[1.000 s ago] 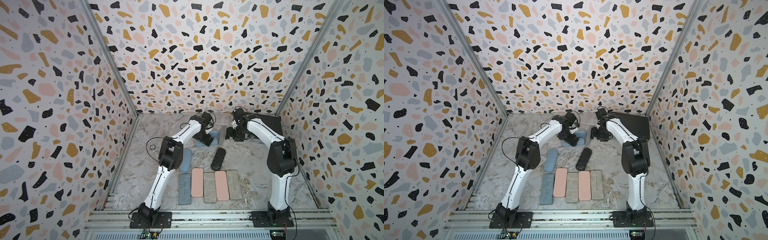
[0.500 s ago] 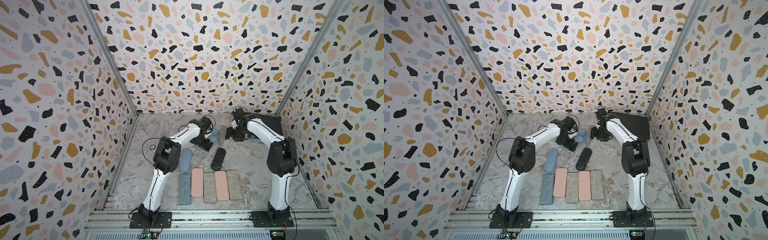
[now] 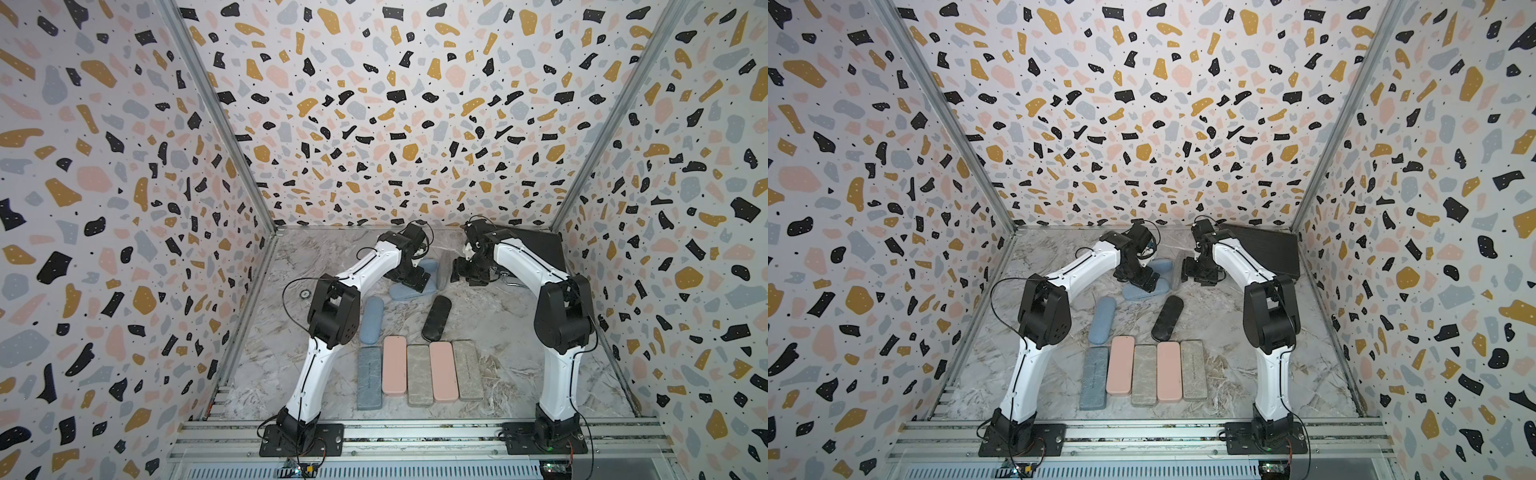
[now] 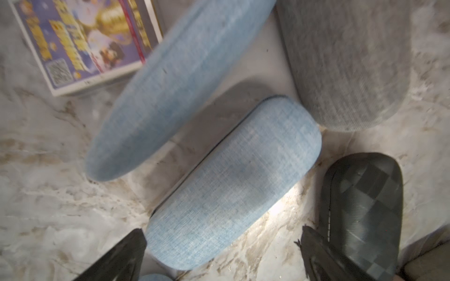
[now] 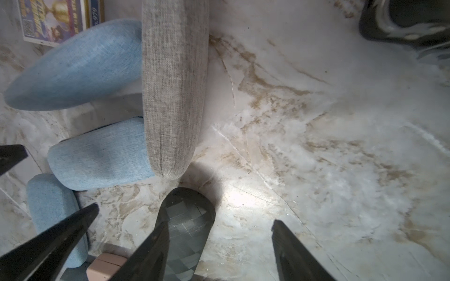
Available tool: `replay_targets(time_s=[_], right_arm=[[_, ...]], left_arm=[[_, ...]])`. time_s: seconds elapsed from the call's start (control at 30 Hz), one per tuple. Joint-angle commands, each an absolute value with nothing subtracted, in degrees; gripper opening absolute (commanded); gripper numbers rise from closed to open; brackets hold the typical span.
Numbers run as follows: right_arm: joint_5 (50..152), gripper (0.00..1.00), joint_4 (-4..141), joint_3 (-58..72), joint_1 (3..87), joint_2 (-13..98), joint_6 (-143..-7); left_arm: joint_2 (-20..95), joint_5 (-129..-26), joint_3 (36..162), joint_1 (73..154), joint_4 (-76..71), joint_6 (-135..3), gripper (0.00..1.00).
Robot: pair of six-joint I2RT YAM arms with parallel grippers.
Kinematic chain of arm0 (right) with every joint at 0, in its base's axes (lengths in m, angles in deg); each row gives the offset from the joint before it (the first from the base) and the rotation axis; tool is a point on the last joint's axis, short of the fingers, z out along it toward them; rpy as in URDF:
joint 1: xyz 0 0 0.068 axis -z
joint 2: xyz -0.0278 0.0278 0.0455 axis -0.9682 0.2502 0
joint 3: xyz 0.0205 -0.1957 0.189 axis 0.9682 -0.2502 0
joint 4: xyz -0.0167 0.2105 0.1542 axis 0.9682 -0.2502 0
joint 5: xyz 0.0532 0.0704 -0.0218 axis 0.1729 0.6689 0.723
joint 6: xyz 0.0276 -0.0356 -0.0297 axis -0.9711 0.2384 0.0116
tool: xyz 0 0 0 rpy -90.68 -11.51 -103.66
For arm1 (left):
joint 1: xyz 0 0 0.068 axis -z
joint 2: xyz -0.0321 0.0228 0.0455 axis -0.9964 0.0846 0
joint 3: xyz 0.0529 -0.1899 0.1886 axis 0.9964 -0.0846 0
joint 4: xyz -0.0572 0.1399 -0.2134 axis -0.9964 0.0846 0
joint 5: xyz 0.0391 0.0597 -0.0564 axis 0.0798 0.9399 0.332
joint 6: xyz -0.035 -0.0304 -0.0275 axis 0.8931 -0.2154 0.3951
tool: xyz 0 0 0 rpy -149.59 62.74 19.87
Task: Close the glasses case
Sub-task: Move the glasses case to the center of the board.
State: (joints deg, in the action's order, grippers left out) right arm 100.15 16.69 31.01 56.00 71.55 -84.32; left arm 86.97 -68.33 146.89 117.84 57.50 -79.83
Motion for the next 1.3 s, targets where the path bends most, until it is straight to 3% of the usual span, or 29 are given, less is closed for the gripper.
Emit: replay_targets(time_s=[0.0,0.77,1.27], right_arm=[[100.10,0.69,15.80,30.74,56.52,68.60,-83.66],[100.20,0.69,15.73,27.84,57.32,66.18,-83.85],[100.63,0.69,15.85,27.32,57.32,66.27,-83.93]], left_arm=[[89.04,-67.27,150.34,117.93,59.80,-81.40,0.99],[93.42,-69.99,151.62,117.93,61.64,-91.90,0.99],[92.34,-69.19,147.54,117.93,60.01,-88.75,0.99]])
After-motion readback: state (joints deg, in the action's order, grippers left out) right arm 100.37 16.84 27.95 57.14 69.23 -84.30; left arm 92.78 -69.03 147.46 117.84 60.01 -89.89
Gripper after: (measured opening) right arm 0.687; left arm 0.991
